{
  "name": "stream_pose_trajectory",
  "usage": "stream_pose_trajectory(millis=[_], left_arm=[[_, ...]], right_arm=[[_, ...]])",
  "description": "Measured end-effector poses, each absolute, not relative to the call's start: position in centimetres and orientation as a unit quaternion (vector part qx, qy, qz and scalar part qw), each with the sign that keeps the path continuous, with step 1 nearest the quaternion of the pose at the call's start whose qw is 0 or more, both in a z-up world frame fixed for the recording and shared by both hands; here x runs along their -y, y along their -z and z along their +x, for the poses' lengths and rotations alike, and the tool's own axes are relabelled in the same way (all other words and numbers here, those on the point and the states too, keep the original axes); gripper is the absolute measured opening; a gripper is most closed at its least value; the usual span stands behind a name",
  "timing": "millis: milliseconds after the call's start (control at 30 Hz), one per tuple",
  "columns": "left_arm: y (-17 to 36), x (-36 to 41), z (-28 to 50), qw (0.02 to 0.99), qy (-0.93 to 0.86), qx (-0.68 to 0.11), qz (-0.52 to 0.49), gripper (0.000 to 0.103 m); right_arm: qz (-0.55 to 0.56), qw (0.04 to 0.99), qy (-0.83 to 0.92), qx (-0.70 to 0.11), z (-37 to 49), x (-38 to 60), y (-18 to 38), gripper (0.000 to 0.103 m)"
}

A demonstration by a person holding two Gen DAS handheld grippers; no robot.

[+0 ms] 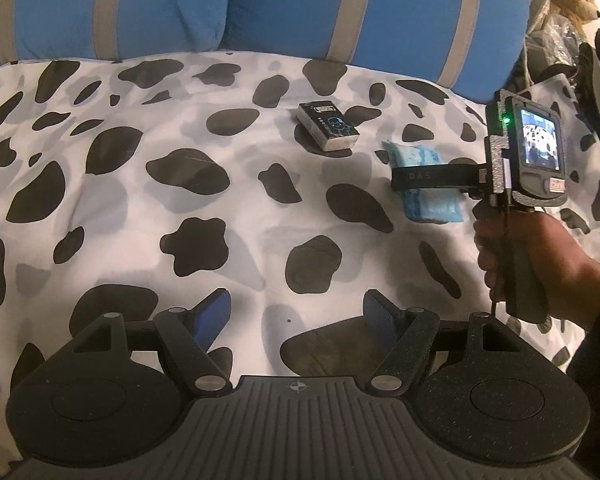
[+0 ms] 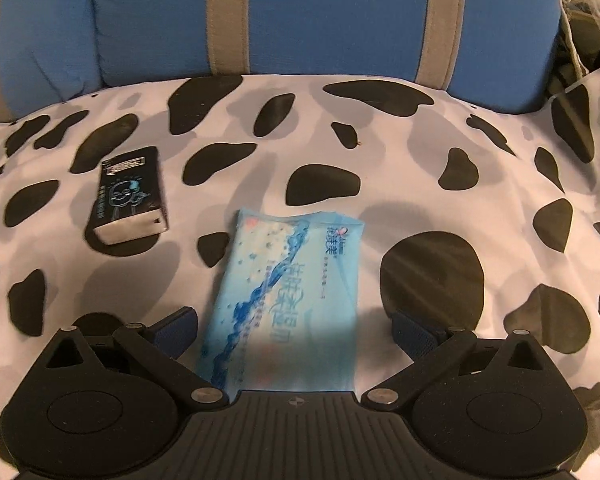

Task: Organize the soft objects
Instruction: 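Lower the right tool onto the blue wipes packet and grasp it, then grasp the black tissue pack with the left tool while the right holds the wipes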

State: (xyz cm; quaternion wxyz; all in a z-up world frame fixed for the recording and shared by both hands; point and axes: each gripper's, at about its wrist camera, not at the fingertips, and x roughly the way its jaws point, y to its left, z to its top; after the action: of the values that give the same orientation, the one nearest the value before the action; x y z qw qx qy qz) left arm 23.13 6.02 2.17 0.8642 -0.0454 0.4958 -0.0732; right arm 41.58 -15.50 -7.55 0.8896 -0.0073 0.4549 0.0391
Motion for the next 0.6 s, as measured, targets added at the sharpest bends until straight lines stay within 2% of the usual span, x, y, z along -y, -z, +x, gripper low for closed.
stream_pose_trajectory(millis=[100,167,233,433,600], left_arm=[[-2.1,-5.8,23.3,0.863,0.074,-0.498,-0.045,0.072],[-2.1,-5.5,23.4,0.863,0.077,-0.498,-0.044,0.072],[-2.0,-5.2,23.4,0.863,0.08,-0.497,-0.04,0.072],[-1.7,-4.7,23.4,0.866,0.082,-0.492,-0.033,0.072],[-1.7,-4.2,23.6,0.872,0.082,-0.481,-0.035,0.072]], right_arm=[[-0.013,0.893,-0.035,-0.448,41.7,15.3,7.5,0.092],[-0.015,0.894,-0.037,-0.447,41.6,15.2,7.3,0.08],[-0.02,0.894,-0.039,-0.446,41.4,15.0,7.1,0.073],[-0.022,0.894,-0.055,-0.443,40.6,15.5,6.7,0.067],[-0.018,0.897,-0.07,-0.435,39.7,16.1,5.6,0.066]])
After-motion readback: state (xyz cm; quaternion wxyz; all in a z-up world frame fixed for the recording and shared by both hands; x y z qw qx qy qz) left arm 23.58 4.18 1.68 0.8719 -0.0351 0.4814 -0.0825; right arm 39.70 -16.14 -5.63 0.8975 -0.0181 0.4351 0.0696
